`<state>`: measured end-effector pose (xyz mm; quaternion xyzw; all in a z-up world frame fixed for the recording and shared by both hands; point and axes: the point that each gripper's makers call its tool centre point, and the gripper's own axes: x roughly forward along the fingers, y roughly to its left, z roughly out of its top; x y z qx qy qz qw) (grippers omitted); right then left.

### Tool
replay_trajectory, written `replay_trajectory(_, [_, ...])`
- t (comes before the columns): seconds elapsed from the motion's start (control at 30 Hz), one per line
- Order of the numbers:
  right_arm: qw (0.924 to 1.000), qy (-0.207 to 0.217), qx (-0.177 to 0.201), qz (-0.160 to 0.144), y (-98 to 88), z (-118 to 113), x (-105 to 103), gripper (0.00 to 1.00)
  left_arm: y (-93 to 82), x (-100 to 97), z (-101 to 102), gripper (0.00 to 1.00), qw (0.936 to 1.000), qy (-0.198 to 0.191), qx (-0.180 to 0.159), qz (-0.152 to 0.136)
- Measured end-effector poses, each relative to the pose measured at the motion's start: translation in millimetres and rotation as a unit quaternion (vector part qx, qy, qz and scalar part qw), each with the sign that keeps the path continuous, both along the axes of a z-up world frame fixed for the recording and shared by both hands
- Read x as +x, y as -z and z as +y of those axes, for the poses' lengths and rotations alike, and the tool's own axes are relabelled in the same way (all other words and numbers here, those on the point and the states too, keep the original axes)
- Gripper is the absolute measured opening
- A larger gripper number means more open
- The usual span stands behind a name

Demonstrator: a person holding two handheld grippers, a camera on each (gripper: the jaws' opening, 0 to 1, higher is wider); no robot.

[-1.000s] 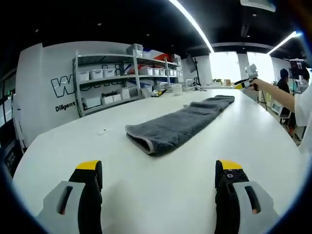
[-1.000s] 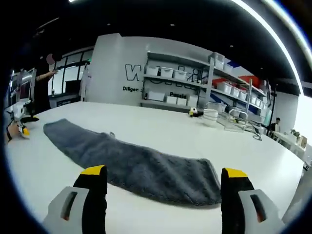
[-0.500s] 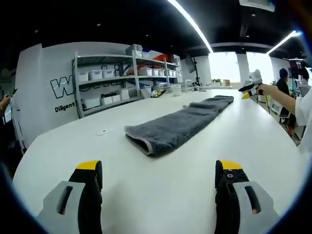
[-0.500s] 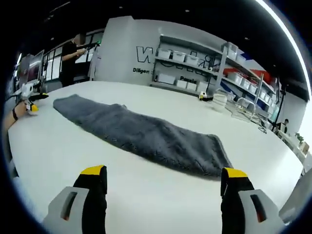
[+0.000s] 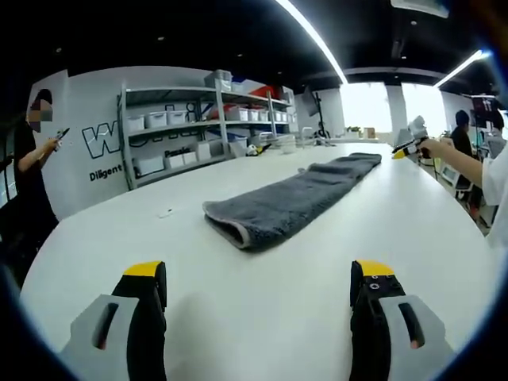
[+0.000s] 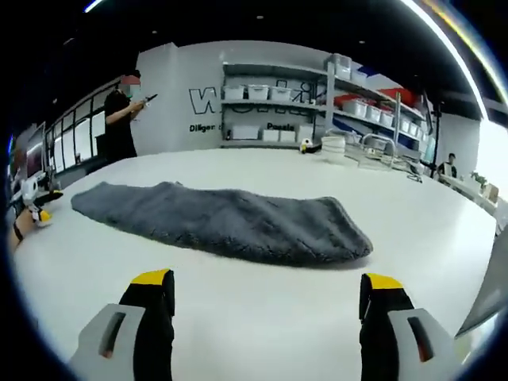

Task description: Open the folded towel by lifting each exposed corner and separating the folded layers until the towel lies flat within the target outline without major curled edges

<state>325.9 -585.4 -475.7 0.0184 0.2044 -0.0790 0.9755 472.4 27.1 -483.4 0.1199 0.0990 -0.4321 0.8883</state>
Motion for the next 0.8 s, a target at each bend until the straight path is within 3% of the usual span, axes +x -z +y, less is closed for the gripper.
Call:
replay_trajectory(0.1, [0.9991,0.015,0.038,-0.016,-0.9,-7,3,0.99,-1.0,7.7,3,0.95,1.0000,0.000,0.001,0.002])
replay_trajectory(0.2, [0.9921,0.032,0.108,-0.055,-6.8,-11,7,0.95,-0.9,9.9,4,0.95,1.0000,-0.001,0.002,0.004])
replay_trajectory(0.4, [0.9760,0.043,0.190,-0.097,-12.4,-8,12,0.73,0.2,11.1,4,0.95,1.0000,0.003,0.005,0.005])
replay_trajectory(0.43, [0.9708,0.053,0.210,-0.102,-13.8,-19,14,0.73,0.4,11.2,4,0.95,1.0000,0.004,0.006,0.005])
replay_trajectory(0.5, [0.9675,0.057,0.222,-0.106,-15.4,-20,18,0.76,0.2,11.4,3,0.95,0.9999,0.006,0.007,0.005])
replay_trajectory(0.57, [0.9619,0.068,0.244,-0.103,-14.0,-36,23,0.77,-0.4,11.9,4,0.95,0.9999,0.007,0.008,0.004])
replay_trajectory(0.63, [0.9530,0.084,0.273,-0.103,-12.4,-36,24,0.77,-0.9,12.9,4,0.95,0.9999,0.007,0.008,0.004])
replay_trajectory(0.8, [0.9466,0.088,0.287,-0.118,-16.6,-31,28,0.77,-0.6,15.2,5,0.95,0.9999,0.008,0.010,0.005])
